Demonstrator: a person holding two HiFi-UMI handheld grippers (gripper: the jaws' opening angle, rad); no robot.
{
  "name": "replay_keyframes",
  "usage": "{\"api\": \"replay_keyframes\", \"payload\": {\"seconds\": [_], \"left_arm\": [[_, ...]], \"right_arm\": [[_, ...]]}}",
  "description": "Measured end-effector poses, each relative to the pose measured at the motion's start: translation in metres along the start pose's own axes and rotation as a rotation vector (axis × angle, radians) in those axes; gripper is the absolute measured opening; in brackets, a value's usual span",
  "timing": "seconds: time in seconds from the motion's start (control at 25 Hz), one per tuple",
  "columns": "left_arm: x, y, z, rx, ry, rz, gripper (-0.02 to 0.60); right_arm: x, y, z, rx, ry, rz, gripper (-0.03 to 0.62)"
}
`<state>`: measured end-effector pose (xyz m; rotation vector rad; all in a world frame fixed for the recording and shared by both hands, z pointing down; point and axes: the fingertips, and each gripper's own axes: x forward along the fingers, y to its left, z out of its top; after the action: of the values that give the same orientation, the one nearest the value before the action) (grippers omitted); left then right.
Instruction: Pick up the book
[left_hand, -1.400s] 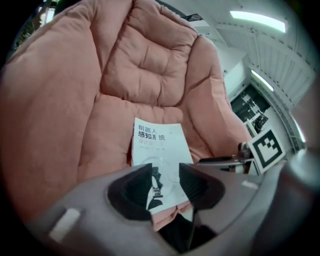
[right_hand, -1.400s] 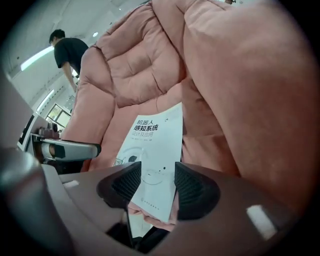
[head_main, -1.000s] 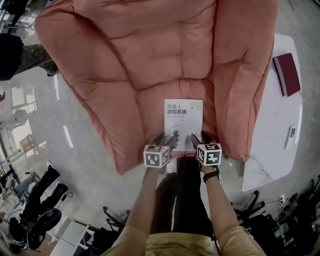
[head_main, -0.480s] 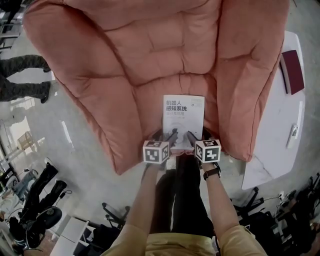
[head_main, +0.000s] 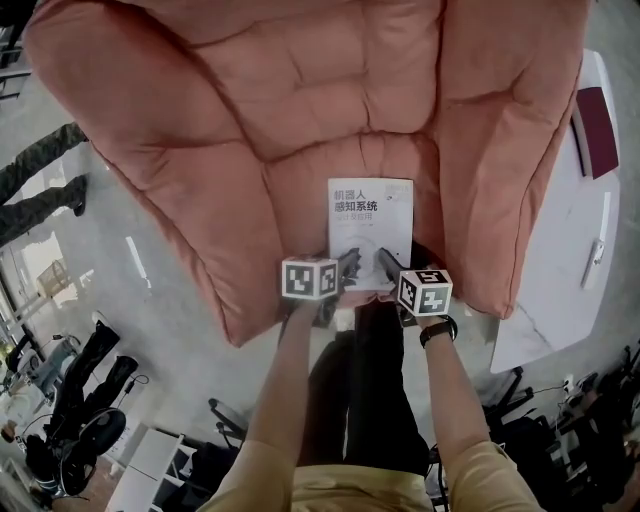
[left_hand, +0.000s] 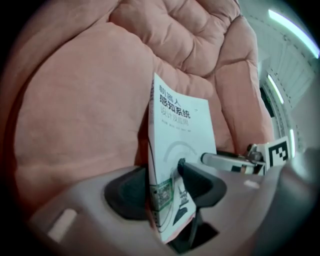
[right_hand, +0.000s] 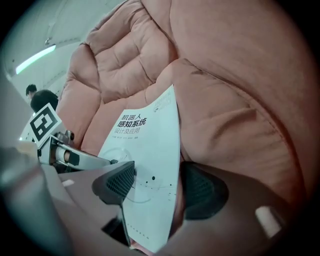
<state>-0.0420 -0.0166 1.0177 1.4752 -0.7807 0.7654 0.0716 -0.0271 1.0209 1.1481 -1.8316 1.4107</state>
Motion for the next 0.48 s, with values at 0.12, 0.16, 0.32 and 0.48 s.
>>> {"api": "replay_keyframes", "payload": {"seconds": [0.12, 0.16, 0.32, 0.48], "left_arm": [[-0.009, -0.004, -0.001, 0.013, -0.006, 0.009, 0.132], [-0.012, -0.006, -0.001, 0.017, -0.018, 0.012, 0.107], [-0.024, -0.015, 0.000, 0.034, -0.050, 0.010, 0.064], [-0.046, -0.024, 0.005, -0.004, -0.122, -0.016, 0.048]], "right_arm": [[-0.012, 0.001, 0.003, 0.133, 0.008, 0.041, 0.167], [-0.016, 0.003, 0.003, 0.166, 0.019, 0.065, 0.131], [-0.025, 0.013, 0.002, 0.196, 0.052, 0.142, 0.072], [-0.038, 0.028, 0.007, 0.252, 0.040, 0.211, 0.057]]}}
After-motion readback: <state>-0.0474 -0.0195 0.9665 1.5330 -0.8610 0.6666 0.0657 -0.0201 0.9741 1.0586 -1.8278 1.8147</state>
